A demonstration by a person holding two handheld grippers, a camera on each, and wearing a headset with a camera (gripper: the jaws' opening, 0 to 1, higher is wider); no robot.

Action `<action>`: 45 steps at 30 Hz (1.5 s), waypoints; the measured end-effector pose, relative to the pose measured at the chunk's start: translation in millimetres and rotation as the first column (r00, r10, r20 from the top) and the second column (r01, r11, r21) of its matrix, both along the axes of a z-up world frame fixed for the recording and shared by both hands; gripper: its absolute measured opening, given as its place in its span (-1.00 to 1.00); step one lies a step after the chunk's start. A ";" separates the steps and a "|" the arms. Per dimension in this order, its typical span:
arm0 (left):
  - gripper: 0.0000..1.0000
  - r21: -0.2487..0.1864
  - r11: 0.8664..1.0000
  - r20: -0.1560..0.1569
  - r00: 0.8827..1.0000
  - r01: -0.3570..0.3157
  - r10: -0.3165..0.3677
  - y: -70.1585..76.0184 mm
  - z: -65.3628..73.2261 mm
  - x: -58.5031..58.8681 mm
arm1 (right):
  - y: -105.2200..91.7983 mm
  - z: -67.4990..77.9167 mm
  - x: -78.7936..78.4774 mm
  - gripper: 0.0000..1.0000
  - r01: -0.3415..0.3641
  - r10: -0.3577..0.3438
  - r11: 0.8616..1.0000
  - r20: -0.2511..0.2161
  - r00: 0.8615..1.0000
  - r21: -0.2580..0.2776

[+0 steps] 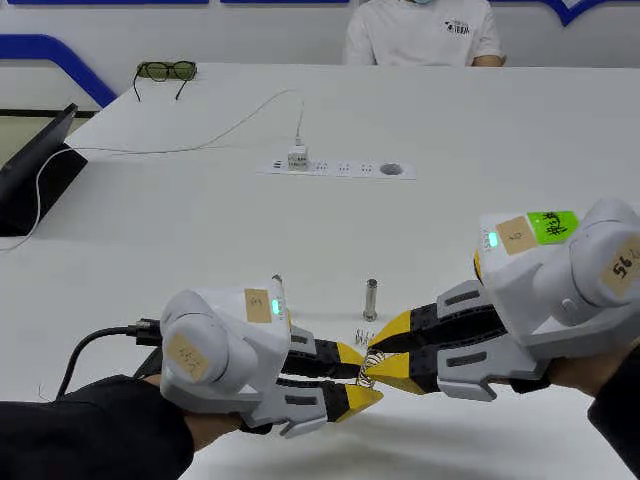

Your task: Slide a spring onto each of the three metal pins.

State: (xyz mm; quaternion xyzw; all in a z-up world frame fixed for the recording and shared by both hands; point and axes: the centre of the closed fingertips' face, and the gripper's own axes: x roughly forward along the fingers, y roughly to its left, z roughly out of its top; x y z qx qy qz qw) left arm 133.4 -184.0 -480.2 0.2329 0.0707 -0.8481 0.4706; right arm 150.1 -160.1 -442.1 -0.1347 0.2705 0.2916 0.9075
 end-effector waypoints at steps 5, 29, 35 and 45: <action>-0.77 0.001 1.000 -0.001 1.000 0.000 0.000 -0.2 -0.7 -0.4 | 0.5 -0.7 0.5 -0.77 -0.002 0.002 1.000 0.003 1.000 -0.006; -0.31 -0.011 0.996 -0.120 0.989 -0.089 0.087 1.1 9.3 13.2 | -33.6 4.2 -4.9 -0.77 0.081 -0.081 0.996 0.009 0.997 -0.022; -0.25 -0.010 0.992 -0.129 0.984 -0.129 0.126 7.3 9.6 25.3 | -49.3 7.2 -7.8 -0.77 0.115 -0.115 0.993 0.011 0.993 -0.036; -0.22 -0.022 0.981 -0.139 0.973 -0.190 0.186 18.4 15.1 42.8 | -72.1 12.9 -11.5 -0.77 0.173 -0.172 0.983 0.022 0.985 -0.053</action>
